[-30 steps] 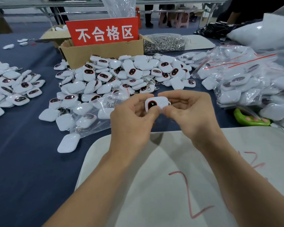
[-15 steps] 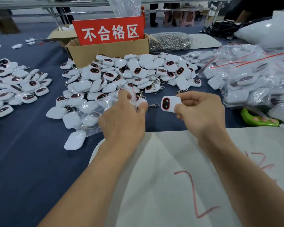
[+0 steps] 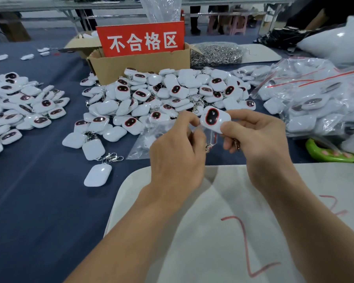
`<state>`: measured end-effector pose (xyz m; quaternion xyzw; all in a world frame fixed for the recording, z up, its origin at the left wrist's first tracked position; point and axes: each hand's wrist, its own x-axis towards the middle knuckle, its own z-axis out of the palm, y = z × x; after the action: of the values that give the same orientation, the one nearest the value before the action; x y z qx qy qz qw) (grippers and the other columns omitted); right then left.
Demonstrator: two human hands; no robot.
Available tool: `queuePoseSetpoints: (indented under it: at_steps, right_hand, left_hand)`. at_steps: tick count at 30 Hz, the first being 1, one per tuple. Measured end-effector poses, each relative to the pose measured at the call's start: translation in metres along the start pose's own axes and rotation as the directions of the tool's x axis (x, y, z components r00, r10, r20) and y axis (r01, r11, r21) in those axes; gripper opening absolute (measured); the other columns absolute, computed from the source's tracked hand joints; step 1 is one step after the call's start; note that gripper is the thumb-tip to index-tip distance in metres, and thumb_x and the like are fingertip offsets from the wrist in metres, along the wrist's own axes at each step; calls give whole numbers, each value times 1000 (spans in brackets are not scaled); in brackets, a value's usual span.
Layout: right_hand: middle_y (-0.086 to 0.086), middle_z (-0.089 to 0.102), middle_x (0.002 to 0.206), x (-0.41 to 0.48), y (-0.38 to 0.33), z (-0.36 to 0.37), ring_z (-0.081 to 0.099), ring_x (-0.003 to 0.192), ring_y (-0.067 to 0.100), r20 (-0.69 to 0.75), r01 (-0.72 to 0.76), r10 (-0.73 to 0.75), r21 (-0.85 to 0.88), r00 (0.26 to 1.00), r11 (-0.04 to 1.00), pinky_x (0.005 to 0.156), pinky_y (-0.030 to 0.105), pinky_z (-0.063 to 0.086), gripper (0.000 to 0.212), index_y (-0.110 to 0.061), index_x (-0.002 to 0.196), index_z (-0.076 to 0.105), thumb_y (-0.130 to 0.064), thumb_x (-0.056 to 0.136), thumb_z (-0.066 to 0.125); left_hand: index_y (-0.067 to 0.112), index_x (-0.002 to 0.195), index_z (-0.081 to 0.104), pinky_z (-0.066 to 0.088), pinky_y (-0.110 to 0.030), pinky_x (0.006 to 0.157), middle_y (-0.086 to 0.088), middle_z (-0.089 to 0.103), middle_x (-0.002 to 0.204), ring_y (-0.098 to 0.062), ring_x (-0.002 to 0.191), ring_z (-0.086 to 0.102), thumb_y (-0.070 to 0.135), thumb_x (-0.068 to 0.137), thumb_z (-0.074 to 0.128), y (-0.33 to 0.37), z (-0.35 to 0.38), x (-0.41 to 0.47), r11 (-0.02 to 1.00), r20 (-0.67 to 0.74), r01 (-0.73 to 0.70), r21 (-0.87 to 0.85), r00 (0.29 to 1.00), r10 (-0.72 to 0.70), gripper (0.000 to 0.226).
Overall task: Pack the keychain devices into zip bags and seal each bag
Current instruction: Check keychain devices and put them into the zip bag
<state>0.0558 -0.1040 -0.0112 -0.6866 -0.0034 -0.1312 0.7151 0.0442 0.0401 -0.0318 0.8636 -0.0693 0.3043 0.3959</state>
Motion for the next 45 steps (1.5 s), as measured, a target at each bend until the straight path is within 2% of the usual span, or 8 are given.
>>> queuePoseSetpoints:
  at_steps: [8,13,19,23,27,32,37,45]
  right_hand:
    - [-3,71,60,-8,9,13,63,49,22,24,141,-142,-388,990,911,55,33,55,22,-39,90,77,-41,69,71]
    - [-8,80,96,-9,13,20,77,86,13,297,129,-39,-291,954,948,82,41,62,27,-28,106,78,-18,85,64]
    - [-6,78,78,7,12,2,63,56,7,-138,34,-45,-79,989,996,59,19,47,17,-26,88,80,-13,83,72]
    - [-12,69,130,5,34,26,58,109,-8,140,146,-82,-546,987,825,99,10,43,41,-36,123,73,-15,88,65]
    - [-2,41,159,16,41,58,20,154,23,436,431,-120,-740,892,516,122,41,25,57,-23,149,52,-22,93,61]
    - [1,59,126,15,42,54,45,130,28,471,471,-98,-798,877,376,99,43,39,37,-20,133,60,-29,96,56]
    - [8,62,94,9,28,18,57,99,35,162,157,-21,-907,987,390,77,37,31,12,-28,107,59,-28,95,60]
    - [-6,59,103,-3,23,1,54,82,8,32,46,-33,-680,999,732,64,7,39,55,-34,113,52,9,79,55]
  left_hand:
    - [23,96,70,37,-8,63,20,55,61,1,63,54,17,98,60,1,-6,5,993,-146,15,-118,989,-33,12]
    - [23,98,71,43,-15,67,17,63,74,-1,70,58,17,98,59,4,-6,2,985,-132,-91,-144,989,72,13]
    - [29,78,72,54,-31,80,17,71,75,-6,77,65,15,92,60,-15,-37,42,816,-286,244,-524,852,-439,23]
    - [25,75,72,53,-38,72,8,68,73,-15,74,61,12,90,60,-20,-71,66,757,-419,163,-633,750,-512,23]
    - [27,81,69,44,-22,67,18,64,69,-3,68,56,13,91,58,-16,-81,70,891,-556,-8,-454,784,-276,21]
    - [31,99,70,44,-23,69,16,62,64,-2,68,59,21,98,59,-9,-36,31,992,-157,125,22,980,-120,15]
    - [34,116,63,32,-34,70,-1,74,103,-28,99,67,30,95,53,-4,2,-3,922,345,36,386,921,-180,24]
    - [32,101,70,36,-28,56,11,52,56,-13,58,51,22,83,60,7,5,-17,991,352,-132,23,929,116,23]
